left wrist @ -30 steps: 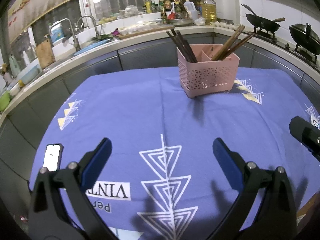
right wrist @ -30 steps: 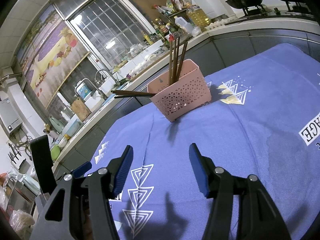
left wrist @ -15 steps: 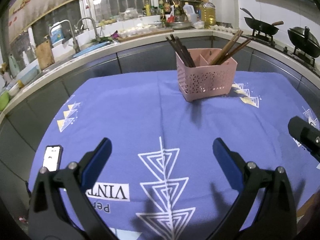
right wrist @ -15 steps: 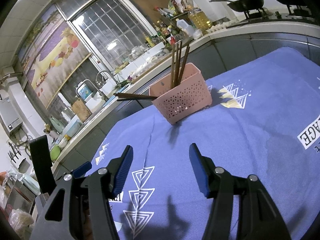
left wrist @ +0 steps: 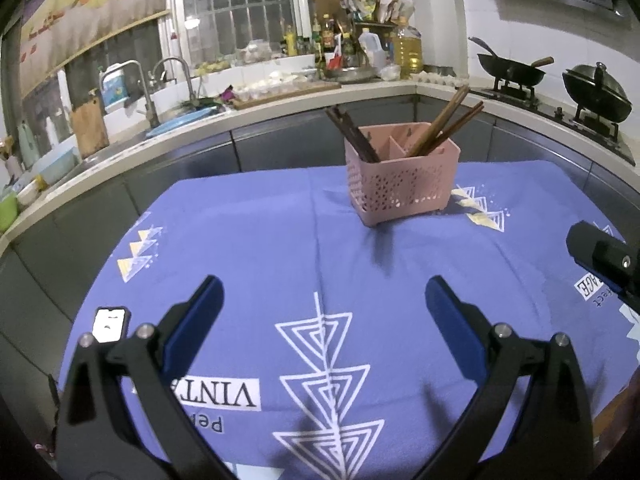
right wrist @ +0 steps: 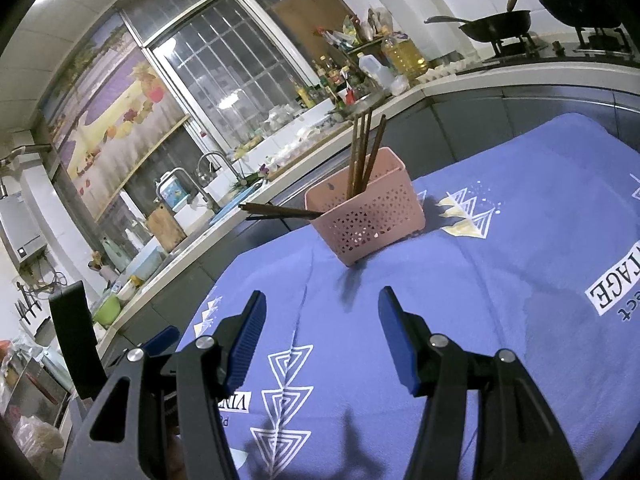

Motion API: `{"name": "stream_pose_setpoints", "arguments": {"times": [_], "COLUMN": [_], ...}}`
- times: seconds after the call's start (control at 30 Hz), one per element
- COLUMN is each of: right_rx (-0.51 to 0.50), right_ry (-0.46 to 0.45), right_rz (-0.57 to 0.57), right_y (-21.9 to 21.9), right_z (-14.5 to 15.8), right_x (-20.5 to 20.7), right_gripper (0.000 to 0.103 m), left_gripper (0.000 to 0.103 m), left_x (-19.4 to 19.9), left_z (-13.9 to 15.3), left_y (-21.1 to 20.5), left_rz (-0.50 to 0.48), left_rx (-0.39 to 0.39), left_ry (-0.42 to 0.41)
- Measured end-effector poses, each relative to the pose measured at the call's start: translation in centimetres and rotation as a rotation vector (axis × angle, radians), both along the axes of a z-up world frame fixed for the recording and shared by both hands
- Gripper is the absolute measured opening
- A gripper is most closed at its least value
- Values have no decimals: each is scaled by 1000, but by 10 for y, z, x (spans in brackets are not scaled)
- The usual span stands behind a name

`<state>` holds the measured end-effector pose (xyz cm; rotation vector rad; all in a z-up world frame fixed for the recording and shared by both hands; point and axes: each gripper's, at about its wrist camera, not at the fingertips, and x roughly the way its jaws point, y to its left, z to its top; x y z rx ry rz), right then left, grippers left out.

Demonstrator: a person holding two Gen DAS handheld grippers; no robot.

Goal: Organize utensils

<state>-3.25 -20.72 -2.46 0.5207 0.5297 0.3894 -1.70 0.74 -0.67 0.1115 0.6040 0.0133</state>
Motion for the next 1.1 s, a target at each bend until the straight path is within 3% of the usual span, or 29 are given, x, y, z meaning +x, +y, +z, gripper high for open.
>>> {"name": "stream_pose_setpoints", "arguments": {"times": [1.1], "right_rx": [-1], "right_ry": [-23], "right_rz": [7], "right_y": [7], "right_z": [15], "right_x": [-5], "right_gripper": [59], "left_gripper": [97], "left_x": [-2], "left_z": [6], "left_y": [2], "left_rz": [-1], "left_rx": [4], "left_ry": [-17]}}
